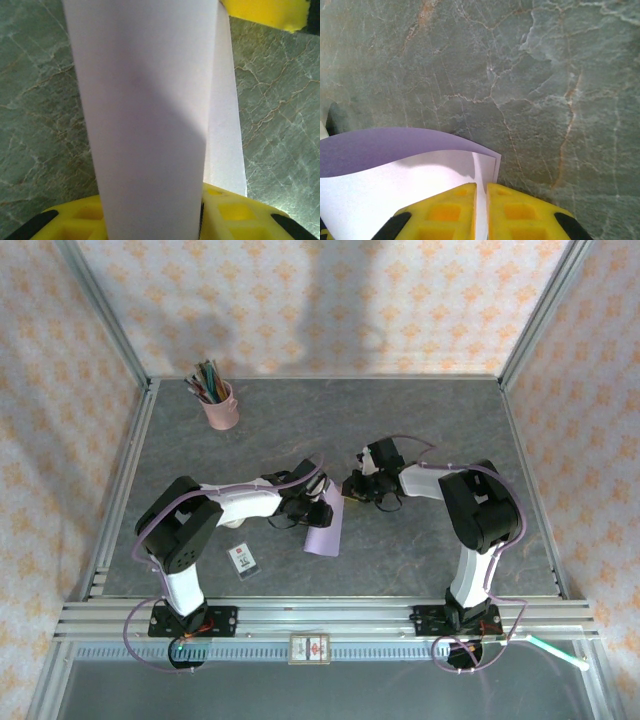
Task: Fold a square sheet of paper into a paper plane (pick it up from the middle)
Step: Fold the square sheet of paper at the center of the table.
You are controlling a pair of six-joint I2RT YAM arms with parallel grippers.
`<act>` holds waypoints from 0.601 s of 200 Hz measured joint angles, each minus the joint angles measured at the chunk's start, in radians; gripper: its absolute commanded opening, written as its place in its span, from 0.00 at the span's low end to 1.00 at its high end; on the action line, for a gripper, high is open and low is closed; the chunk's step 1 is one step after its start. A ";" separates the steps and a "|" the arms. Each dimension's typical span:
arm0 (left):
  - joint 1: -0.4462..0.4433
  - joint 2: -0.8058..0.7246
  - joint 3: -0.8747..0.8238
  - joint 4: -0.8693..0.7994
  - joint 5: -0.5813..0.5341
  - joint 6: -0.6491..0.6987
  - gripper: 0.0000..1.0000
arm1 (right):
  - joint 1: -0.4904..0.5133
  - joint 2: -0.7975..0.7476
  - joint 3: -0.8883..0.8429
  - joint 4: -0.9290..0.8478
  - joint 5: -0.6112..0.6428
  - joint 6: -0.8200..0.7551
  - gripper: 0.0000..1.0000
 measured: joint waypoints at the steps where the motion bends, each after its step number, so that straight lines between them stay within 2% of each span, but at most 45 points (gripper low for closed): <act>1: 0.000 0.000 0.000 0.000 0.000 0.000 0.40 | 0.000 0.000 0.000 0.000 0.001 0.000 0.14; 120: -0.002 0.012 -0.006 0.004 -0.008 0.000 0.41 | -0.017 -0.018 0.051 -0.053 0.051 -0.025 0.15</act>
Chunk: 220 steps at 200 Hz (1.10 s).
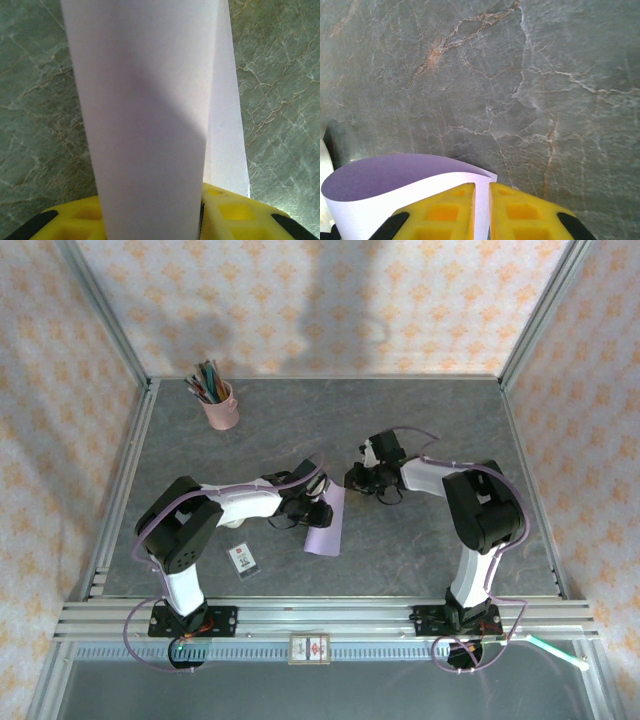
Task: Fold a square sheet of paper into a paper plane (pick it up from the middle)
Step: Fold the square sheet of paper at the center of the table, then hold the square sheet of paper at the center of the table.
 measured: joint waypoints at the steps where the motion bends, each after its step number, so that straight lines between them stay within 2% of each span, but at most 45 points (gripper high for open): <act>1: 0.000 0.000 0.000 0.000 0.000 0.000 0.41 | -0.001 -0.001 0.000 0.000 0.000 0.000 0.15; 80: -0.006 0.000 0.000 0.000 -0.009 0.000 0.41 | 0.008 -0.077 -0.123 0.033 -0.037 0.042 0.10; 159: -0.006 0.002 0.000 0.001 -0.010 0.000 0.41 | 0.097 -0.132 -0.223 0.095 -0.089 0.115 0.08; 220: -0.006 0.002 0.000 0.001 -0.010 0.000 0.41 | 0.124 -0.132 -0.245 0.142 -0.111 0.159 0.08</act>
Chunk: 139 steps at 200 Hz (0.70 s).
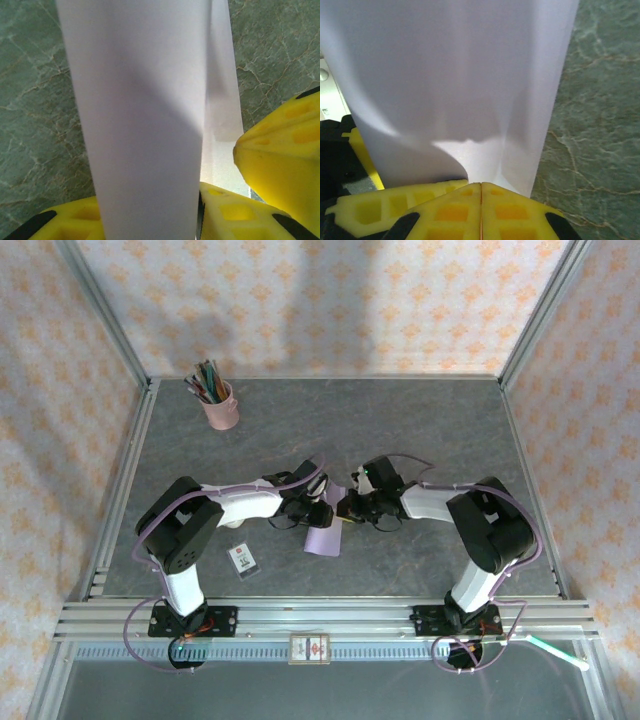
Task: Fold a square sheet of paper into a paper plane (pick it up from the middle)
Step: Hold the square sheet of paper at the center of the table.
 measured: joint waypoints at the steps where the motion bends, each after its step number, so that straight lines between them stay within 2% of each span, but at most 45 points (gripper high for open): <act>1: 0.000 0.000 0.000 0.000 0.000 0.000 0.41 | 0.000 0.000 0.000 0.001 0.000 0.000 0.08; 139: 0.000 0.000 0.000 0.000 0.000 0.000 0.41 | 0.005 0.047 0.000 0.020 0.024 0.002 0.05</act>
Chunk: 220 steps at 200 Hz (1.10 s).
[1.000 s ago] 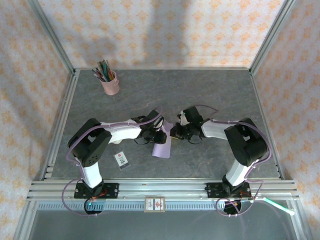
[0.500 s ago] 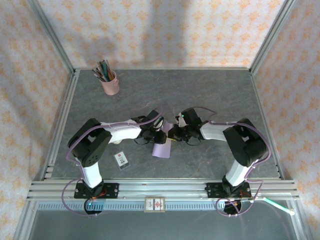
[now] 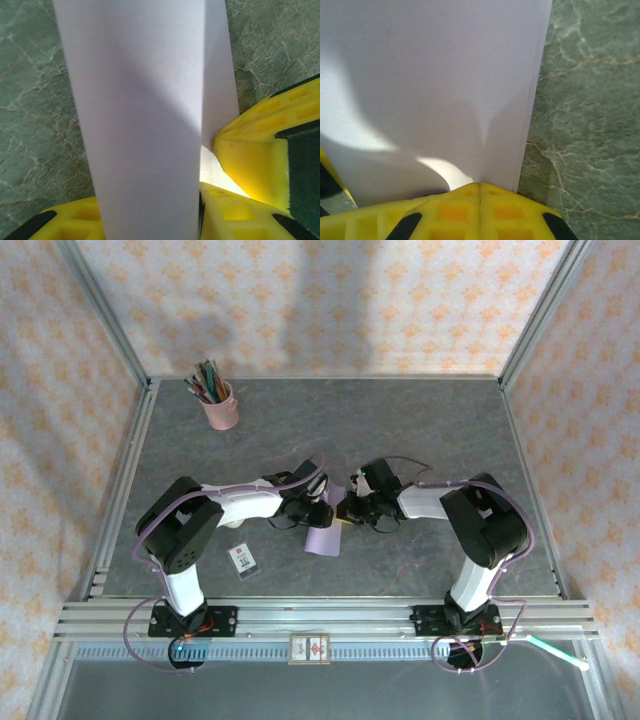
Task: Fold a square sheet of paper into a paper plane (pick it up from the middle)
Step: Hold the square sheet of paper at the center of the table.
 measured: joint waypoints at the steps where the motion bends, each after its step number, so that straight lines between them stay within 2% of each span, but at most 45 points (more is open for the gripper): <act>1: 0.000 0.000 0.000 0.000 0.000 0.000 0.41 | 0.000 0.000 0.000 0.000 0.000 0.000 0.05; 42: -0.001 0.000 0.015 -0.012 0.001 0.003 0.44 | 0.000 0.002 0.000 -0.002 0.003 -0.006 0.04; 66: -0.006 -0.001 0.034 -0.032 -0.001 0.006 0.51 | 0.000 0.003 0.000 -0.002 0.003 -0.010 0.03; 158: -0.005 -0.026 0.067 -0.116 -0.016 0.011 0.66 | -0.001 0.003 -0.006 0.003 0.004 -0.022 0.03; 197: 0.011 -0.060 0.071 -0.219 -0.058 0.010 0.67 | -0.001 0.003 -0.007 0.005 0.004 -0.021 0.02; 220: 0.016 -0.113 0.079 -0.264 -0.076 0.006 0.63 | -0.001 0.003 -0.007 0.005 0.003 -0.021 0.02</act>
